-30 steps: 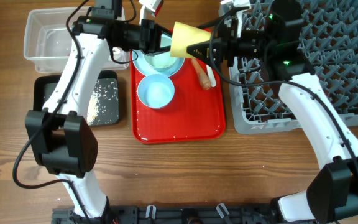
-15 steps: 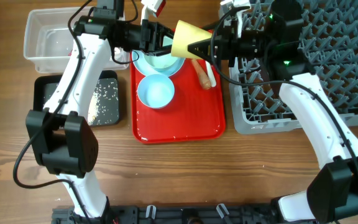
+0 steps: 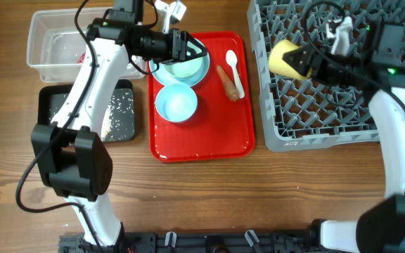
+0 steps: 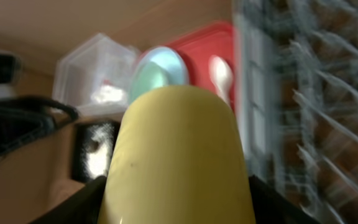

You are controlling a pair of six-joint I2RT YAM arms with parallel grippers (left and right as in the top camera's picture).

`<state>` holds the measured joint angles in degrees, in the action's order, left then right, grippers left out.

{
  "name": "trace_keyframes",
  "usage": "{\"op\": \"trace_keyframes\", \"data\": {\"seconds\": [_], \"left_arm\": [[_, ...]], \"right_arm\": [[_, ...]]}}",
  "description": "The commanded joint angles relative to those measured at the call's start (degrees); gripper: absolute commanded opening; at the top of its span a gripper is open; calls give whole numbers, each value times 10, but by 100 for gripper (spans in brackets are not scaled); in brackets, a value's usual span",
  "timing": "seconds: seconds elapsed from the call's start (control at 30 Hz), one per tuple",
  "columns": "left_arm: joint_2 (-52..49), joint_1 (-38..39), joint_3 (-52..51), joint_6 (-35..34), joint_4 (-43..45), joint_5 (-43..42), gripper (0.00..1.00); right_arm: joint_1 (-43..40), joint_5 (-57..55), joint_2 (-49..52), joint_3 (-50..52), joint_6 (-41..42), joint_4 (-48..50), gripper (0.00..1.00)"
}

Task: Sort waste into correct bins and load items into the dishwasher rack
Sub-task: 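Hand the yellow cup to the right gripper and place it in the rack, then grasp the small light-blue bowl with the right gripper and lift it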

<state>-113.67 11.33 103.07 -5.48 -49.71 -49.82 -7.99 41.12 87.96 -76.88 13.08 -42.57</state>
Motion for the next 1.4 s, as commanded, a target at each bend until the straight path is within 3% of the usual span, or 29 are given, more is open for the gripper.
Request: {"op": "trace_keyframes", "data": {"seconds": [0.0,0.17,0.6,0.7,0.87,0.93,1.1,1.17,1.23,1.27,1.37], "left_arm": [[9,17,4,3,-19,186,47],[8,34,3,3,-31,303,52],[8,34,3,3,-50,315,56],[8,34,3,3,-50,315,56],[8,34,3,3,-50,315,57],[8,34,3,3,-50,315,57],[8,34,3,3,-52,315,58],[8,34,3,3,-65,315,59],[8,29,3,-12,-69,318,59],[9,18,3,-51,-65,341,60],[27,-50,4,-107,-75,355,63]], "right_arm": [[8,-207,-30,-71,-11,-116,55],[54,-326,-20,-89,7,-268,55],[104,-360,152,-89,54,-346,56],[104,-360,169,-89,53,-340,56],[104,-358,169,-90,52,-329,89],[104,-352,169,-101,51,-329,95],[104,-343,152,-197,42,-346,95],[111,-289,139,-242,14,-332,91],[141,-235,134,-252,9,-274,86],[170,-219,138,-249,24,-234,83],[275,-258,181,-236,94,-134,81]]}}
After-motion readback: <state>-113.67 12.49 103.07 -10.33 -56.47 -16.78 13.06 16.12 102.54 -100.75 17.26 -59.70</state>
